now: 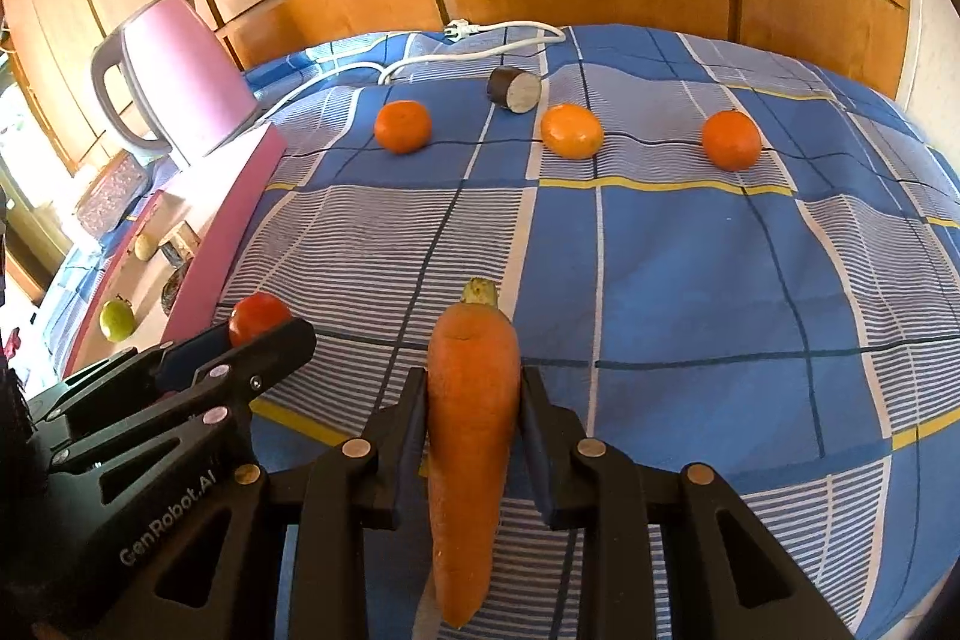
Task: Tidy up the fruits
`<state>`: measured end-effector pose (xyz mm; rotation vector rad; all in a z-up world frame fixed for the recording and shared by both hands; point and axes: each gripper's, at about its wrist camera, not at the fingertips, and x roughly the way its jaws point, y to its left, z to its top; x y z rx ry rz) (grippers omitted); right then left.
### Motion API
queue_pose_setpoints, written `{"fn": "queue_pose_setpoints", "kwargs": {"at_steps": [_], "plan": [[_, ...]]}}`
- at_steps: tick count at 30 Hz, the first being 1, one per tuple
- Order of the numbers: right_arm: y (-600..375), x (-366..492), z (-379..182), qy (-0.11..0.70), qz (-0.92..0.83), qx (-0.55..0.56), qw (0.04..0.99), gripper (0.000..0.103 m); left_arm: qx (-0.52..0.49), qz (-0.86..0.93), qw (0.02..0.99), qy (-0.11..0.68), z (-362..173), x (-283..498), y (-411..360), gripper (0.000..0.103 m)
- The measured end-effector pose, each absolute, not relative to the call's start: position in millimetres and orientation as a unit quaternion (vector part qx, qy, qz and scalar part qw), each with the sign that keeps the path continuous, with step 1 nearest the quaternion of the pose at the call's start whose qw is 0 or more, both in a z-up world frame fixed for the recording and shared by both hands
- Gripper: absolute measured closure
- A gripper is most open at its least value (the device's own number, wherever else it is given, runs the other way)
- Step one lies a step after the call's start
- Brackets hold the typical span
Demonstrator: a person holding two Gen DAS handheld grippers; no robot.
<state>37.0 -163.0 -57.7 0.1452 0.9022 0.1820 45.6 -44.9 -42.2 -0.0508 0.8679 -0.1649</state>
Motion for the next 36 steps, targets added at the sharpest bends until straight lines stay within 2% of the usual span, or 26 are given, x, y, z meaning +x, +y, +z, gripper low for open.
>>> {"fn": "queue_pose_setpoints", "kwargs": {"at_steps": [22, 36], "plan": [[-131.4, 38.1, -15.7, 0.4, 0.153, 0.074, 0.9, 0.073, -0.036, -0.035, 0.93, 0.365, 8.2, 33.8, -9.2, 0.076], [-71.9, 54.3, 5.2, 0.397, 0.237, 0.037, 0.886, 0.073, -0.065, 0.038, 0.936, 0.344, 25.3, 27.0, 55.0, 0.075]]}}
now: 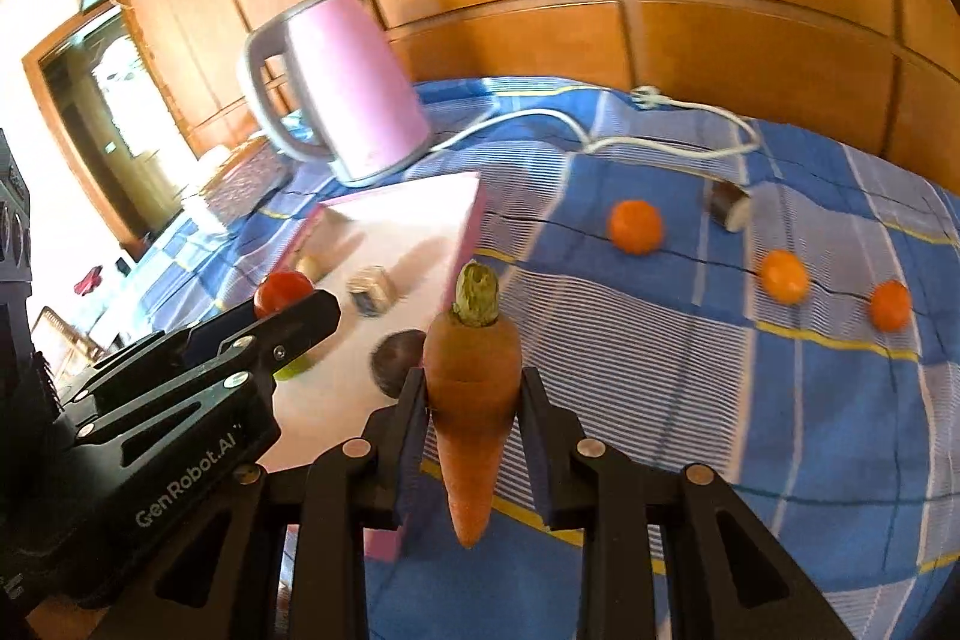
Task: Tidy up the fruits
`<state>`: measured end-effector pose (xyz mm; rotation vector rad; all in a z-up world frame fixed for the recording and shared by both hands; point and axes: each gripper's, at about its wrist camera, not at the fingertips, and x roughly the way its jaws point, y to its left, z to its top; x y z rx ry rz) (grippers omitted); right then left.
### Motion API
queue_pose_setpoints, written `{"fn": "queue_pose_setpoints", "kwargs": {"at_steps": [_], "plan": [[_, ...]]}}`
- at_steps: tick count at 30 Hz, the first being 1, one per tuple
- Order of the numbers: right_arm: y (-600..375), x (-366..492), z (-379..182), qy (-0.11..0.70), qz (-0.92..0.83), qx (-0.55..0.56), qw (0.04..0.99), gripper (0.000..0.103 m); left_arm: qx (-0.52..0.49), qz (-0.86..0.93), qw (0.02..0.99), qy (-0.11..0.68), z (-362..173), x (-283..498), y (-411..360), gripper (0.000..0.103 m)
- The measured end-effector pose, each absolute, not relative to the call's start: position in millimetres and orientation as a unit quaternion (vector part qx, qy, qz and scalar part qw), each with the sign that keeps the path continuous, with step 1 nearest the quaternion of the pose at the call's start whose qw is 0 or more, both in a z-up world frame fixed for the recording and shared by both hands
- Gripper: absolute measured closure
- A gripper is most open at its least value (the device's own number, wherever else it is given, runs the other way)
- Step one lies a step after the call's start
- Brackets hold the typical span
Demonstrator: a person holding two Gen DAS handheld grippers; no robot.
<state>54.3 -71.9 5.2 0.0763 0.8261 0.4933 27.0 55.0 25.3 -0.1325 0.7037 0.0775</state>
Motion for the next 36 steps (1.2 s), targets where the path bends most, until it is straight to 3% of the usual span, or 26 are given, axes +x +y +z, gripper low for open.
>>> {"fn": "queue_pose_setpoints", "kwargs": {"at_steps": [19, 24, 29, 36], "plan": [[6.7, 84.4, 4.4, 0.414, 0.285, -0.002, 0.864, 0.073, -0.103, 0.151, 0.918, 0.351, 14.2, 27.1, 141.3, 0.075], [13.9, 86.8, -4.0, 0.43, 0.289, 0.016, 0.855, 0.071, -0.11, 0.156, 0.914, 0.359, 8.9, 27.6, 146.9, 0.074], [14.2, 80.8, -10.1, 0.434, 0.288, 0.013, 0.853, 0.071, -0.109, 0.157, 0.915, 0.354, 9.5, 26.3, 143.7, 0.065], [0.5, 73.5, -10.3, 0.433, 0.274, 0.025, 0.858, 0.071, -0.106, 0.141, 0.92, 0.35, 12.8, 21.2, 133.3, 0.065]]}}
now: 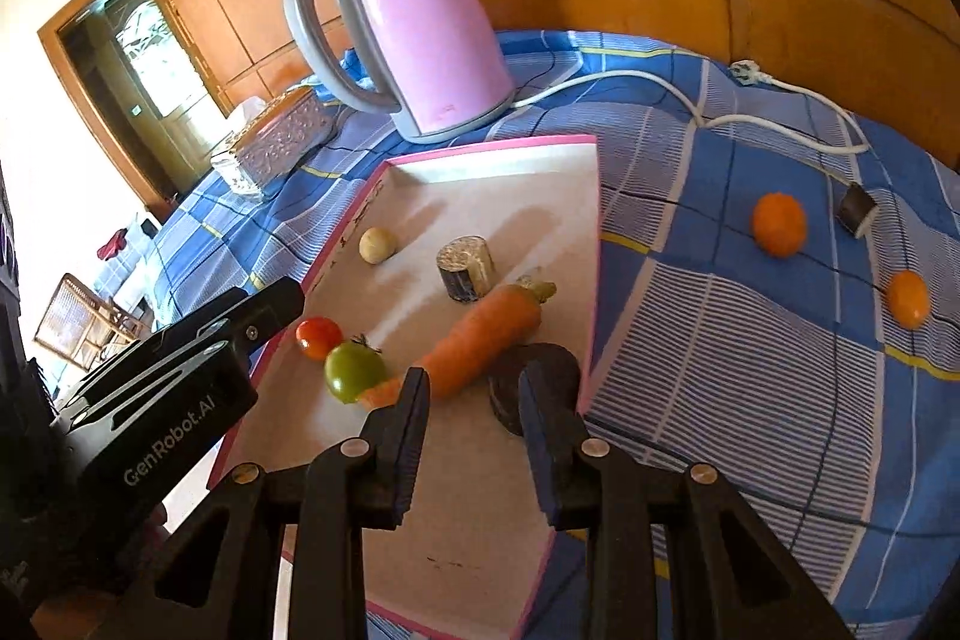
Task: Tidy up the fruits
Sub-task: 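Open both tools to drop the red tomato and carrot into the tray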
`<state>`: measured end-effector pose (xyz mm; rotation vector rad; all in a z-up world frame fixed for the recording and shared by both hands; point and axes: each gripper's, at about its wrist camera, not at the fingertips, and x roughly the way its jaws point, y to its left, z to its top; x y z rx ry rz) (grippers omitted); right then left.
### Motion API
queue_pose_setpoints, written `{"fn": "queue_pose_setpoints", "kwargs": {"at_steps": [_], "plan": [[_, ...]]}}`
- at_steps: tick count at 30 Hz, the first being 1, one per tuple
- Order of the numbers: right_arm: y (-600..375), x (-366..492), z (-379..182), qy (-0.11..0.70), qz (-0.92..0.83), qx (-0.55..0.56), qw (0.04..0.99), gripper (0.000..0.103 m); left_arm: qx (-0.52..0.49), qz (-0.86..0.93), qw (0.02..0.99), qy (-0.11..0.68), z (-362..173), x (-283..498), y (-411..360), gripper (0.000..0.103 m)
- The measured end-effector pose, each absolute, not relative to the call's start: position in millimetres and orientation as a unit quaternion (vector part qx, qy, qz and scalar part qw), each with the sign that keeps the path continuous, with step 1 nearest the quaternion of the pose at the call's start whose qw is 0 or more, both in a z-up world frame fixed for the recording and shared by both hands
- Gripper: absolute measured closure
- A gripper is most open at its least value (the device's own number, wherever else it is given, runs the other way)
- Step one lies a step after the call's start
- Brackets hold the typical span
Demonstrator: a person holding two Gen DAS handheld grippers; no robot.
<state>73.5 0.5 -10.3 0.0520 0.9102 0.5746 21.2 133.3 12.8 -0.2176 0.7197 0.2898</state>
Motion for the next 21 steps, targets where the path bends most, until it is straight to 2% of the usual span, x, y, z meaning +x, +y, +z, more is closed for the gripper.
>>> {"fn": "queue_pose_setpoints", "kwargs": {"at_steps": [21], "plan": [[-62.4, 54.9, -3.9, 0.412, 0.189, 0.049, 0.89, 0.071, -0.061, 0.061, 0.936, 0.342, 22.4, 13.0, 77.6, 0.065]]}}
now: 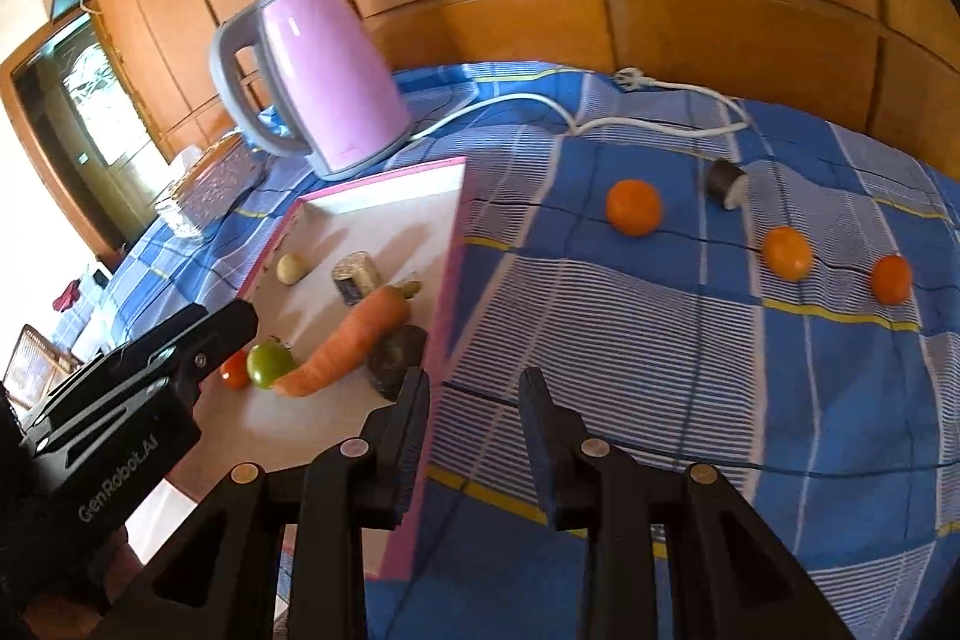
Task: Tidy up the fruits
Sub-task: 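Open both tools to drop the red tomato and carrot into the tray, then move both open tools toward the oranges on the bedspread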
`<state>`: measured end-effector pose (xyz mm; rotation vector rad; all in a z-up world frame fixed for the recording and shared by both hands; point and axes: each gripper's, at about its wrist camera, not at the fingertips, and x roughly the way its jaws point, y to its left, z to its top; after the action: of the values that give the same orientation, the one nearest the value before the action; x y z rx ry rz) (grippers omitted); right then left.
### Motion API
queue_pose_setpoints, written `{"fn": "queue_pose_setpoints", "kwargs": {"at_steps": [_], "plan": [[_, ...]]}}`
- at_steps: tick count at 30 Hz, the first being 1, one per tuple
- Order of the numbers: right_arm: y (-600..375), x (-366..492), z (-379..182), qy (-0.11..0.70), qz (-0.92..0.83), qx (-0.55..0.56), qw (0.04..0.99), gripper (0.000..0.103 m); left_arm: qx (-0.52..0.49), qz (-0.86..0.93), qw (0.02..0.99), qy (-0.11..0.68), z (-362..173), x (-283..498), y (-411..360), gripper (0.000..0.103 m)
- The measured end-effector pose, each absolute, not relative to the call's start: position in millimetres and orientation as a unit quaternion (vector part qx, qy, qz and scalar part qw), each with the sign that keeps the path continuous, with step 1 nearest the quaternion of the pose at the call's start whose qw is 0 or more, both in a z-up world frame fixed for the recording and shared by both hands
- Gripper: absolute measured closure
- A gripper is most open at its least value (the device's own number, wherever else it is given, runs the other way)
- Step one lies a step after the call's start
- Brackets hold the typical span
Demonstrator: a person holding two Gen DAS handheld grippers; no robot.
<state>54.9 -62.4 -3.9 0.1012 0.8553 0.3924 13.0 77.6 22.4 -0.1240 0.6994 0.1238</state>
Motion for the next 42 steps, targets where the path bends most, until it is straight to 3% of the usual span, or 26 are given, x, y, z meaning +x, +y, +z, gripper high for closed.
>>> {"fn": "queue_pose_setpoints", "kwargs": {"at_steps": [27, 42], "plan": [[-156.4, 59.9, -28.5, 0.431, 0.073, 0.113, 0.892, 0.071, 0.001, -0.029, 0.926, 0.376, 6.1, 32.7, -5.0, 0.065], [-173.2, 68.0, -29.2, 0.418, 0.023, 0.053, 0.907, 0.071, 0.015, -0.045, 0.921, 0.387, -1.6, 46.9, -27.9, 0.065]]}}
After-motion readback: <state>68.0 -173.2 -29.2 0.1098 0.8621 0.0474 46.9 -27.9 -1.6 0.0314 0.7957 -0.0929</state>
